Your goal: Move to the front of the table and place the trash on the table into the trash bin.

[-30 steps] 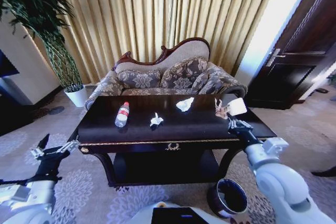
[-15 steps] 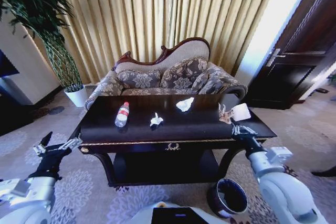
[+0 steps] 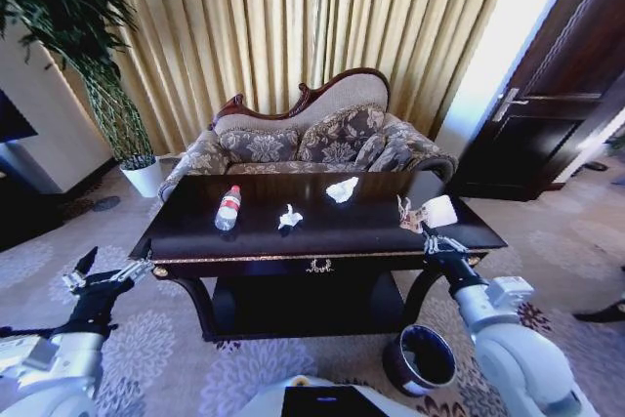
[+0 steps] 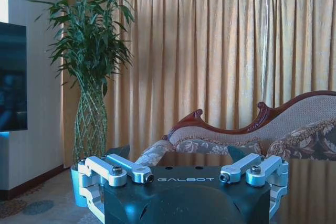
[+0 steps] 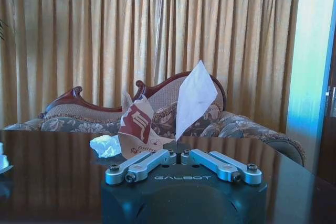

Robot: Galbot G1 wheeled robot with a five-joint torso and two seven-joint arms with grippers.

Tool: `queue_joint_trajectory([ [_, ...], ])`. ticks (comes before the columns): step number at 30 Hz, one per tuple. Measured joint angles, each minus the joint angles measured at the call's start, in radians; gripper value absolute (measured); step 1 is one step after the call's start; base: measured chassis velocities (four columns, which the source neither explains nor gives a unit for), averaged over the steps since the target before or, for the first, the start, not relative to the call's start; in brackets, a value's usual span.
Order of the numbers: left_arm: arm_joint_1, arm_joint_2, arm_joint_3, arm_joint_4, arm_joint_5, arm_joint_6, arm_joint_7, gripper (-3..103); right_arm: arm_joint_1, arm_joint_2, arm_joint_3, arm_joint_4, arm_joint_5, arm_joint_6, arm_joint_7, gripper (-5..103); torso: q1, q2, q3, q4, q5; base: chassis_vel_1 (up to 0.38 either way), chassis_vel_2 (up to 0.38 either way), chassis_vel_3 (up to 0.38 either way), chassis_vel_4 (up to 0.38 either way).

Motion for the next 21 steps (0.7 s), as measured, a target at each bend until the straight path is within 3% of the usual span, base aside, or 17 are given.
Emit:
queue_joint_trajectory([
  [21,0.004,-0.007,0.003,0.000,-0.002,-0.011,0.002,100,-0.011,0.031,-0.017,-0.057,-0.068,0.056,-0.008,0,-0.001,0.000,0.000,-0.0001,-0.0001,0.148,-0.148,-0.153,0.144],
])
